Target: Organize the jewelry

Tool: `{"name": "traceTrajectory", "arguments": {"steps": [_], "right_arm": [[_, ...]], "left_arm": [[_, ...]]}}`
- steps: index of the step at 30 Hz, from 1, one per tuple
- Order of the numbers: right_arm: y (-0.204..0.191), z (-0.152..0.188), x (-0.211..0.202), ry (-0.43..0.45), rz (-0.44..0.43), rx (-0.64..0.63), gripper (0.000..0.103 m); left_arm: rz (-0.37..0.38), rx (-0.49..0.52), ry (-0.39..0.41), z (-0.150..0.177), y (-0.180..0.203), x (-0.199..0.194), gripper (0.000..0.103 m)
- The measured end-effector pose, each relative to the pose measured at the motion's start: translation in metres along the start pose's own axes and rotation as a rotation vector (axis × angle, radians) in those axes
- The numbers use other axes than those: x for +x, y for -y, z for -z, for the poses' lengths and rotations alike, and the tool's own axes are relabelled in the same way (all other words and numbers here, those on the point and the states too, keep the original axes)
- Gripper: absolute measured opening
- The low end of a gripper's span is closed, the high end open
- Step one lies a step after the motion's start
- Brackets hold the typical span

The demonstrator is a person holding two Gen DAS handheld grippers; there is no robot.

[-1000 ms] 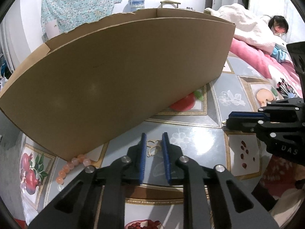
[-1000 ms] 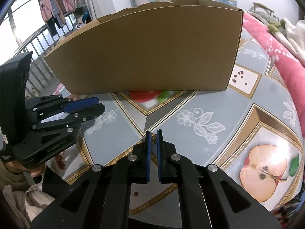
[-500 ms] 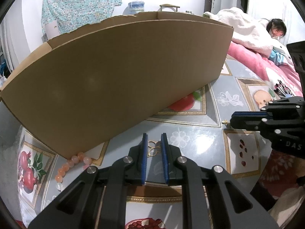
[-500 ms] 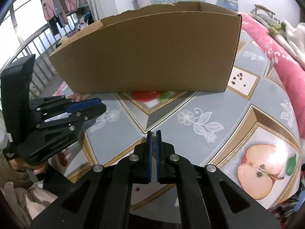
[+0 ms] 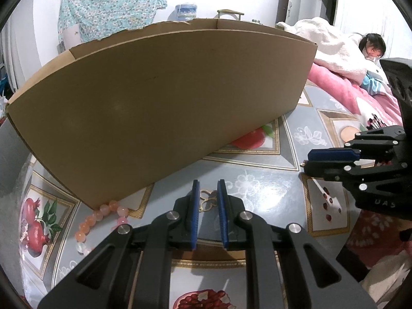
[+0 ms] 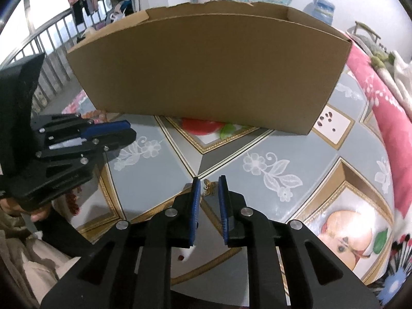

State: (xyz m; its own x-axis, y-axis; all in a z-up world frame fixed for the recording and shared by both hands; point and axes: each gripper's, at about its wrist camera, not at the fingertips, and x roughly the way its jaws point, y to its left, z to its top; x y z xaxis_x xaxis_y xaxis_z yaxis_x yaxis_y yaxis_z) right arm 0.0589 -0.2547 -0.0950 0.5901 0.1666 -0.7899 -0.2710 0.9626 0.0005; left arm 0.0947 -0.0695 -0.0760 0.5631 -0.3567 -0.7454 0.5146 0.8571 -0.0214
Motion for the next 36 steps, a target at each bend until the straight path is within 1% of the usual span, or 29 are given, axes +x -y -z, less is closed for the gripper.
{"name": "traceTrajectory", "arguments": {"steps": [5, 8, 11, 16, 22, 29, 34, 36], "right_arm": [[-0.006, -0.005, 0.002, -0.025, 0.006, -0.095, 0.014], [-0.006, -0.008, 0.004, -0.047, -0.019, -0.127, 0.008], [-0.008, -0.009, 0.004, -0.055, -0.025, -0.176, 0.005], [-0.008, -0.01, 0.003, -0.049, -0.029, -0.189, 0.004], [-0.008, -0.005, 0.003, -0.037, -0.028, -0.167, 0.004], [-0.006, -0.005, -0.023, 0.036, -0.021, -0.137, 0.004], [-0.004, -0.008, -0.049, 0.125, -0.025, -0.127, 0.004], [-0.006, -0.012, -0.059, 0.165, -0.023, -0.131, 0.004]], "left_arm": [[0.009, 0.0, 0.004, 0.001, -0.003, -0.001, 0.013], [0.013, -0.001, 0.006, 0.001, -0.004, -0.002, 0.013], [0.015, -0.003, 0.009, 0.002, -0.006, -0.003, 0.013], [0.019, -0.007, 0.02, 0.002, -0.007, -0.005, 0.013], [0.018, -0.002, 0.038, 0.0, -0.008, -0.012, 0.013], [0.015, 0.008, 0.075, -0.001, -0.005, -0.033, 0.013], [0.009, 0.026, 0.127, -0.005, 0.001, -0.06, 0.013], [0.011, 0.034, 0.162, -0.01, 0.003, -0.074, 0.013]]}}
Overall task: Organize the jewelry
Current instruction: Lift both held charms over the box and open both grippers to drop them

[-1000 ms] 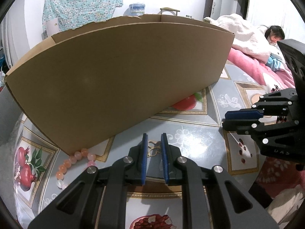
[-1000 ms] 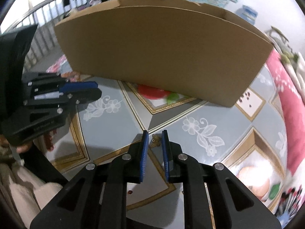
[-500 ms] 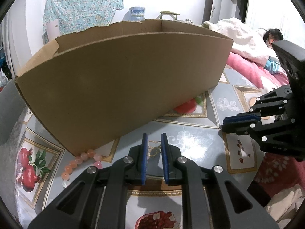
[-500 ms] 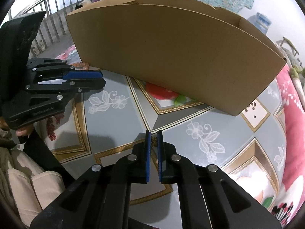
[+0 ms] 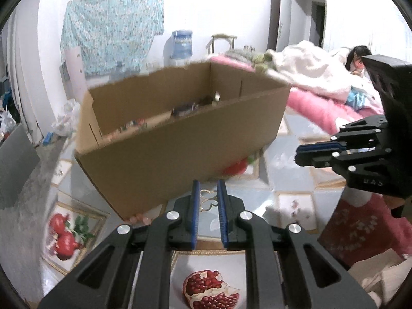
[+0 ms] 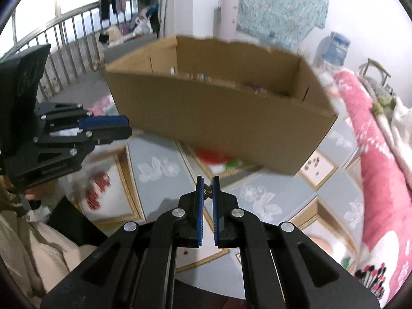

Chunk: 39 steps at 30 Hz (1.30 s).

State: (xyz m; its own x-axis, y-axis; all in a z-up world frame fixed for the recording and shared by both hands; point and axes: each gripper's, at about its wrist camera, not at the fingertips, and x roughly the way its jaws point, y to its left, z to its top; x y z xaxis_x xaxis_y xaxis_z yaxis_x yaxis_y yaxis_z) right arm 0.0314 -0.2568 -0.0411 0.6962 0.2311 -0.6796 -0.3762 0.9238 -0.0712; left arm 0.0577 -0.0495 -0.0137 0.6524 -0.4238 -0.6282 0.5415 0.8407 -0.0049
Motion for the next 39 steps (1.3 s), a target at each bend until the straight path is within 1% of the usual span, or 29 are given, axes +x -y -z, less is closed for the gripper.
{"name": "traceTrajectory", "arguments": {"steps": [3, 6, 8, 10, 13, 15, 19, 22, 25, 27, 29, 34, 39], "right_arm": [[0.002, -0.014, -0.018, 0.08, -0.002, -0.014, 0.004], [0.009, -0.032, -0.03, 0.157, -0.008, -0.024, 0.004], [0.013, -0.047, -0.032, 0.198, -0.019, -0.031, 0.004], [0.018, -0.06, -0.031, 0.221, -0.033, -0.033, 0.004], [0.038, -0.081, -0.018, 0.213, -0.092, 0.003, 0.004], [0.048, -0.089, -0.002, 0.188, -0.11, 0.022, 0.004], [0.066, -0.098, 0.032, 0.113, -0.145, 0.062, 0.004], [0.074, -0.101, 0.044, 0.081, -0.151, 0.078, 0.005], [0.08, -0.101, 0.048, 0.08, -0.152, 0.099, 0.01], [0.085, -0.1, 0.048, 0.086, -0.152, 0.118, 0.014], [0.091, -0.098, 0.045, 0.097, -0.153, 0.138, 0.017], [0.1, -0.094, 0.035, 0.12, -0.147, 0.17, 0.023], [0.102, -0.093, 0.027, 0.135, -0.14, 0.178, 0.032]], "left_arm": [[0.01, 0.011, 0.067, -0.016, 0.002, -0.022, 0.013], [0.008, 0.03, 0.131, -0.034, 0.001, -0.036, 0.013], [0.0, 0.039, 0.161, -0.05, -0.002, -0.039, 0.013], [0.008, 0.028, 0.165, -0.062, -0.007, -0.034, 0.013], [0.051, -0.032, 0.12, -0.081, -0.021, -0.011, 0.013], [0.075, -0.059, 0.095, -0.088, -0.028, 0.002, 0.013], [0.09, -0.101, 0.018, -0.101, -0.037, 0.04, 0.013], [0.102, -0.121, -0.035, -0.105, -0.04, 0.063, 0.013], [0.106, -0.142, -0.068, -0.106, -0.044, 0.077, 0.014], [0.117, -0.164, -0.081, -0.106, -0.046, 0.081, 0.021], [0.12, -0.171, -0.072, -0.107, -0.047, 0.081, 0.031], [0.105, -0.157, -0.059, -0.107, -0.047, 0.077, 0.038], [0.085, -0.145, -0.051, -0.107, -0.046, 0.072, 0.046]]}}
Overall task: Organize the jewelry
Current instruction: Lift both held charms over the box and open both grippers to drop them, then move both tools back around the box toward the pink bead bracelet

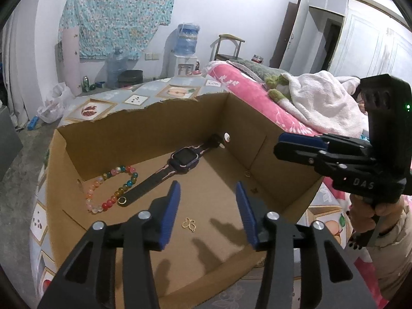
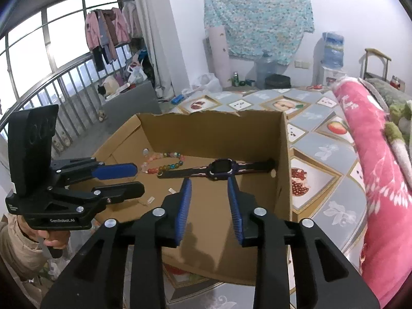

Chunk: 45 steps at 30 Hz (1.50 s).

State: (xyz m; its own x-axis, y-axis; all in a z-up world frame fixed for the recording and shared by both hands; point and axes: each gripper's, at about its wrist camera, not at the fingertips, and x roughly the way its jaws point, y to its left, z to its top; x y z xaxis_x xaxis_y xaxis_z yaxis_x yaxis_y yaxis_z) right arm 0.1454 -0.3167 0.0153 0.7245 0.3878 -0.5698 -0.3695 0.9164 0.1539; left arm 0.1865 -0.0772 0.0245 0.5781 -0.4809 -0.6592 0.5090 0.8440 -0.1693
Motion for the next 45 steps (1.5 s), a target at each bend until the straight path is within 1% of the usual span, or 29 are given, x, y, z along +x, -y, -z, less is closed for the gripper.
{"name": "traceTrajectory", "arguments": {"steps": [4, 8, 10, 11, 12, 13, 14, 15, 16, 17, 18, 19, 20, 21, 24, 28, 31, 33, 35, 38, 40, 42, 43, 44, 45], "right_arm": [[-0.003, -0.002, -0.006, 0.014, 0.001, -0.005, 0.037], [-0.005, -0.006, -0.011, 0.031, 0.005, -0.011, 0.047], [-0.003, -0.008, -0.01, 0.015, 0.012, 0.011, 0.05], [-0.001, -0.009, -0.01, 0.004, 0.01, 0.034, 0.052], [0.001, -0.01, -0.009, 0.004, 0.003, 0.054, 0.057], [0.003, -0.01, -0.008, 0.006, 0.011, 0.069, 0.058], [0.007, -0.011, -0.005, -0.009, 0.063, 0.098, 0.058], [0.009, -0.012, -0.004, -0.009, 0.072, 0.115, 0.058], [0.011, -0.017, -0.007, 0.027, 0.039, 0.139, 0.058], [0.013, -0.022, -0.008, 0.038, 0.023, 0.149, 0.058], [0.014, -0.028, -0.008, 0.038, 0.026, 0.146, 0.058], [0.015, -0.032, -0.008, 0.039, 0.048, 0.136, 0.058], [0.016, -0.034, -0.007, 0.033, 0.078, 0.119, 0.058], [0.017, -0.034, -0.005, 0.02, 0.087, 0.104, 0.058], [0.016, -0.025, -0.002, -0.013, 0.107, 0.091, 0.058], [0.011, -0.011, -0.009, -0.021, 0.161, 0.093, 0.06], [0.015, -0.006, -0.017, -0.021, 0.191, 0.112, 0.06], [0.021, -0.001, -0.02, -0.041, 0.195, 0.137, 0.06], [0.027, 0.002, -0.017, -0.069, 0.195, 0.156, 0.06], [0.038, 0.006, -0.003, -0.133, 0.219, 0.167, 0.06], [0.045, 0.012, 0.009, -0.185, 0.23, 0.172, 0.049], [0.049, 0.02, 0.019, -0.229, 0.232, 0.187, 0.026], [0.05, 0.024, 0.021, -0.241, 0.225, 0.193, 0.017], [0.051, 0.026, 0.019, -0.226, 0.227, 0.194, 0.012], [0.05, 0.027, 0.017, -0.22, 0.232, 0.189, 0.01]], "left_arm": [[-0.011, 0.005, 0.014, -0.002, 0.002, -0.006, 0.051], [-0.026, 0.013, 0.03, -0.006, 0.004, -0.013, 0.06], [-0.042, 0.006, 0.026, -0.008, 0.003, -0.015, 0.063], [-0.057, -0.014, 0.02, -0.01, 0.002, -0.017, 0.068], [-0.056, -0.03, 0.02, -0.012, 0.0, -0.018, 0.072], [-0.045, -0.046, 0.034, -0.014, -0.003, -0.019, 0.076], [-0.059, -0.056, 0.036, -0.015, -0.005, -0.018, 0.076], [-0.095, -0.078, 0.019, -0.018, -0.007, -0.016, 0.076], [-0.092, -0.089, 0.019, -0.02, -0.006, -0.017, 0.076], [-0.054, -0.093, 0.051, -0.024, -0.006, -0.022, 0.076], [-0.043, -0.081, 0.067, -0.026, -0.006, -0.027, 0.076], [-0.048, -0.059, 0.077, -0.029, -0.005, -0.03, 0.077], [-0.071, -0.033, 0.088, -0.03, -0.004, -0.034, 0.078], [-0.073, -0.02, 0.1, -0.03, -0.005, -0.037, 0.078], [-0.061, -0.032, 0.087, -0.021, -0.009, -0.037, 0.079], [-0.089, -0.03, 0.059, -0.006, -0.007, -0.038, 0.079], [-0.094, -0.014, 0.057, 0.004, -0.003, -0.044, 0.082], [-0.11, -0.023, 0.053, 0.011, -0.003, -0.048, 0.082], [-0.124, -0.041, 0.066, 0.017, -0.004, -0.056, 0.082], [-0.157, -0.045, 0.102, 0.024, -0.005, -0.074, 0.082], [-0.182, -0.042, 0.118, 0.031, -0.007, -0.086, 0.082], [-0.213, -0.049, 0.122, 0.04, -0.012, -0.098, 0.082], [-0.233, -0.055, 0.119, 0.046, -0.016, -0.105, 0.082], [-0.248, -0.06, 0.118, 0.051, -0.018, -0.109, 0.082], [-0.259, -0.066, 0.116, 0.056, -0.021, -0.114, 0.082]]}}
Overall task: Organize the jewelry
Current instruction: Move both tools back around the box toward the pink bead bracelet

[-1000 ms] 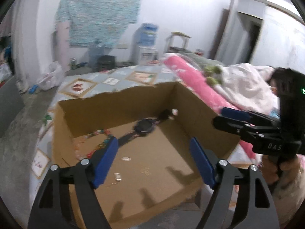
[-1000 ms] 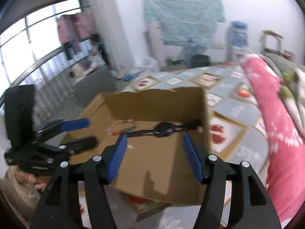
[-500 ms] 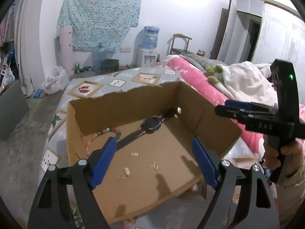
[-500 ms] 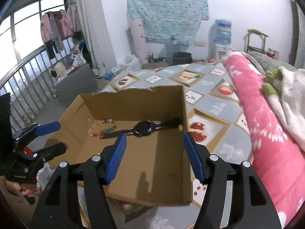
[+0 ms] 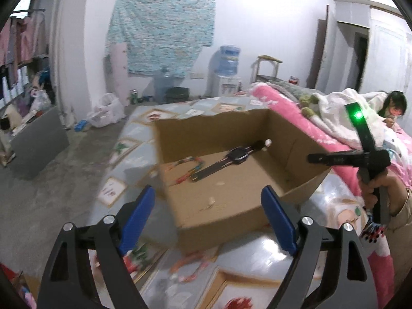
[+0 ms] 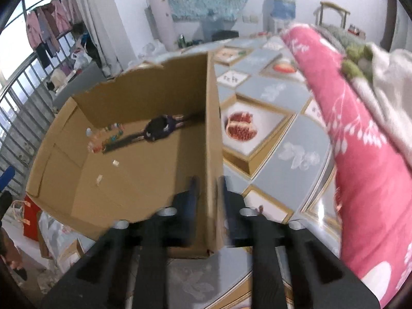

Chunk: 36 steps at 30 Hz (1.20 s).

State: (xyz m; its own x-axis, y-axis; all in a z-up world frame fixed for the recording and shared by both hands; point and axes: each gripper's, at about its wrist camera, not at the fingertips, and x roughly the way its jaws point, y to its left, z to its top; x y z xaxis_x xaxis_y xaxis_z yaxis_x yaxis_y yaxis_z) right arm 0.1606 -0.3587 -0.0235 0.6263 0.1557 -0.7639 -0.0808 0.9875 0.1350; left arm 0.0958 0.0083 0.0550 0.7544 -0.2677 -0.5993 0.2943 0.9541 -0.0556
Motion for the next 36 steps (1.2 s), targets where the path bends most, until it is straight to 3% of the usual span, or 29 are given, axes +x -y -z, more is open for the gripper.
{"name": "traceTrajectory", "arguments": {"steps": [3, 9, 17, 25, 27, 29, 36], "right_arm": [[-0.007, 0.003, -0.007, 0.02, 0.056, -0.034, 0.005], [-0.012, 0.015, -0.018, 0.018, 0.091, -0.042, 0.005], [-0.013, 0.029, -0.039, 0.044, 0.077, -0.017, 0.009], [-0.039, 0.068, -0.121, 0.269, 0.051, -0.076, 0.047], [-0.051, 0.08, -0.124, 0.263, 0.034, -0.111, 0.058], [-0.068, 0.093, -0.117, 0.228, 0.001, -0.143, 0.062], [-0.117, 0.11, -0.048, 0.036, -0.22, -0.083, 0.062]], "left_arm": [[-0.028, -0.02, -0.013, 0.015, -0.013, -0.011, 0.082], [-0.066, -0.058, -0.039, 0.043, -0.031, -0.026, 0.082], [-0.093, -0.09, -0.079, 0.071, -0.044, -0.037, 0.082], [-0.133, -0.065, -0.154, 0.092, -0.042, -0.02, 0.082], [-0.137, -0.061, -0.183, 0.098, -0.041, -0.011, 0.082], [-0.139, -0.052, -0.202, 0.103, -0.039, -0.004, 0.082], [-0.133, -0.041, -0.241, 0.111, -0.037, 0.015, 0.084]]}}
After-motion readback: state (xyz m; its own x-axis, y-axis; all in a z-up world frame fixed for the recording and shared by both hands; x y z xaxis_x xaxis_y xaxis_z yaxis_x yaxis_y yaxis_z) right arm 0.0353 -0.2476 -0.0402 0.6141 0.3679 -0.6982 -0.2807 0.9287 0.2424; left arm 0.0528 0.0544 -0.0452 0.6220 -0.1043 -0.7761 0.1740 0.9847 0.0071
